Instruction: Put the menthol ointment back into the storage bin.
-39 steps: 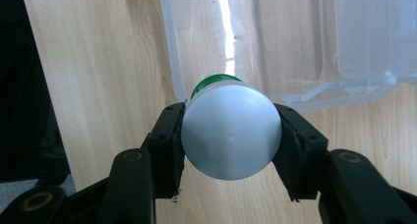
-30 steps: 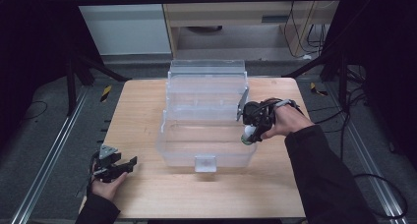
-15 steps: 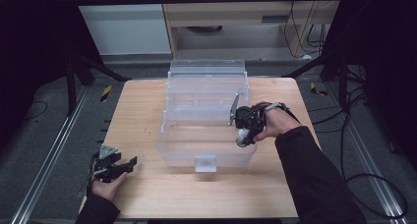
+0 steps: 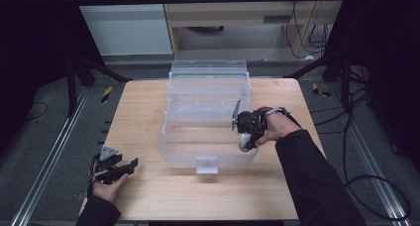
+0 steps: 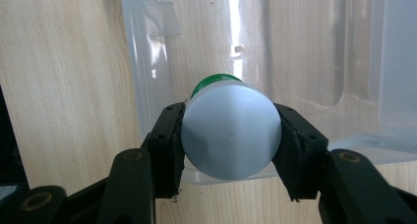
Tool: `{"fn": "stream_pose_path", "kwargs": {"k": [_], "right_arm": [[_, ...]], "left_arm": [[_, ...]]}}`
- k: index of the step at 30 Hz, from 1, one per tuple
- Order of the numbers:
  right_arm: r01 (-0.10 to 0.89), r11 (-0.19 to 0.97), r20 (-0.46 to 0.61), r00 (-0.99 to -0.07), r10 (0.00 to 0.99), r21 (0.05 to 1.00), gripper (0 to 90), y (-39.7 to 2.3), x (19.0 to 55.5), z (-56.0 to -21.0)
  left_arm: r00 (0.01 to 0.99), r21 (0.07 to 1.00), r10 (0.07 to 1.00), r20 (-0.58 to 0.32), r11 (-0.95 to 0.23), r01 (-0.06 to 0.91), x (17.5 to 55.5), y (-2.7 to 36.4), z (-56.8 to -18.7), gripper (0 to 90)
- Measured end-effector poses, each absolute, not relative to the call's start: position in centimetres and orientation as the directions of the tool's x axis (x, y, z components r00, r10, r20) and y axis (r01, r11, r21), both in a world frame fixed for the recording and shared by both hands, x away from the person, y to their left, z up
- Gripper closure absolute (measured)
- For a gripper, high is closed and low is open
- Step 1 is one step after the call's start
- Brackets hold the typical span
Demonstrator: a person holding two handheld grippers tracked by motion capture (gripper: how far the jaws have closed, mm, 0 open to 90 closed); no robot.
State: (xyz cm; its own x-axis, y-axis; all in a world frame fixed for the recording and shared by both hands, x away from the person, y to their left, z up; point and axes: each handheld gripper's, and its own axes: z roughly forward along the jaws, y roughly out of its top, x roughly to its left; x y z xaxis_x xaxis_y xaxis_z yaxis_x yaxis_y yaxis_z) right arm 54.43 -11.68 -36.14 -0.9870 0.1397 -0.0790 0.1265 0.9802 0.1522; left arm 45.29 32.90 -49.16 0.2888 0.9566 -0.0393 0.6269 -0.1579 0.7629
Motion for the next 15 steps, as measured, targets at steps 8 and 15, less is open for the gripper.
{"fn": "stream_pose_path", "kwargs": {"k": [8, 15], "right_arm": [[0.125, 0.982, -0.069, -0.988, 0.136, 0.143, 50.0, -11.9, 54.5, -36.9], [0.124, 0.983, -0.057, -0.99, 0.132, 0.138, 50.0, -11.9, 54.4, -37.6]], "left_arm": [[0.289, 0.762, 0.956, -0.039, -0.158, 0.627, 45.3, 32.9, -49.2, 30.9], [0.289, 0.762, 0.957, -0.039, -0.158, 0.627, 45.3, 32.9, -49.2, 30.9]]}}
